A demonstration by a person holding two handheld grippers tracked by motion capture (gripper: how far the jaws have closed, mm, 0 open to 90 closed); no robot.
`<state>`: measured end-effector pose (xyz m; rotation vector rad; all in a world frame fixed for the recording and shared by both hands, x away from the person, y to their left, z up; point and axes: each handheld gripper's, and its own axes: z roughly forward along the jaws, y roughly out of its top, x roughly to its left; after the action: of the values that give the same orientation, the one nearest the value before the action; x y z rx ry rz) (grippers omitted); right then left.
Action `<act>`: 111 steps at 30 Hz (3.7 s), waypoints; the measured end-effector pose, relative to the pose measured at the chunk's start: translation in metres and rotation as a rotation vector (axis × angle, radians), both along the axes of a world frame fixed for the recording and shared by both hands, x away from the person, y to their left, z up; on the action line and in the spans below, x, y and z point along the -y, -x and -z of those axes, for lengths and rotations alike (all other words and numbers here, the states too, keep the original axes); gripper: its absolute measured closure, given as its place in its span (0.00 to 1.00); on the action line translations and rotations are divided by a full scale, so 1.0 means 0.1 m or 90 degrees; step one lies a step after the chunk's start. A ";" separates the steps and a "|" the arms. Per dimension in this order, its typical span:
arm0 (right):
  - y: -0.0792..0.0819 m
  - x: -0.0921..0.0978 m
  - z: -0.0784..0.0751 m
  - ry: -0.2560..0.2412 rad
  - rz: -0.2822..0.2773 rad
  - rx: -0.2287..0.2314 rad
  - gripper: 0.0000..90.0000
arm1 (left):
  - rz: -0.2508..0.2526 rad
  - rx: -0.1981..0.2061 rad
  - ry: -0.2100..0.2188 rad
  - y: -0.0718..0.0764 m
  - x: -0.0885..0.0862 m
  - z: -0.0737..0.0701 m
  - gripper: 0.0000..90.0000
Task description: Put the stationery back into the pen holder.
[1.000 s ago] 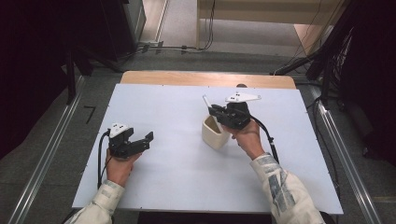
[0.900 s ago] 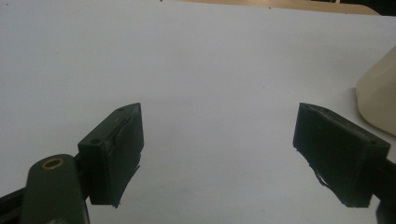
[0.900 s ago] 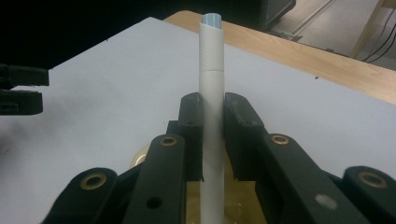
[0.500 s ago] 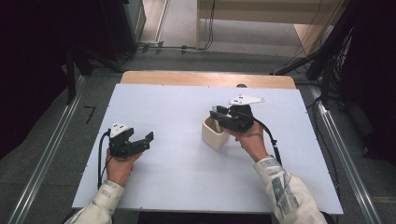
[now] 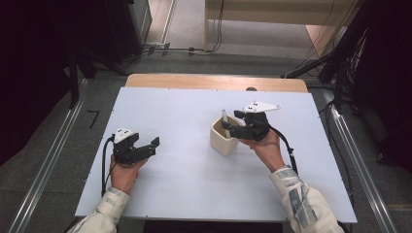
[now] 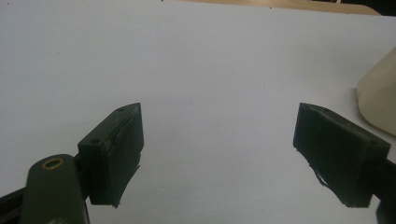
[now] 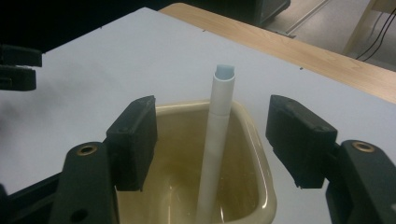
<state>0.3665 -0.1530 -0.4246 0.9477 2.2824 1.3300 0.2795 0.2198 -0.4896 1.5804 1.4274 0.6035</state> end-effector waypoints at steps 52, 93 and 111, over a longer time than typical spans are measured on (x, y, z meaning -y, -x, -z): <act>0.34 0.77 0.19 -0.010 0.051 -0.016 0.27 | -0.007 0.021 -0.042 0.12 0.06 -0.06 0.09; 0.70 1.59 0.45 0.050 0.198 -0.026 0.27 | -0.009 0.024 -0.044 0.39 -0.02 -0.05 0.09; 0.79 1.77 0.47 0.040 0.221 -0.028 0.27 | -0.010 0.024 -0.057 0.45 -0.03 -0.03 0.09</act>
<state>0.2880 -0.3304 -0.4717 1.2907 2.0551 1.0922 0.2348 0.2227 -0.4861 1.6202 1.4030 0.7125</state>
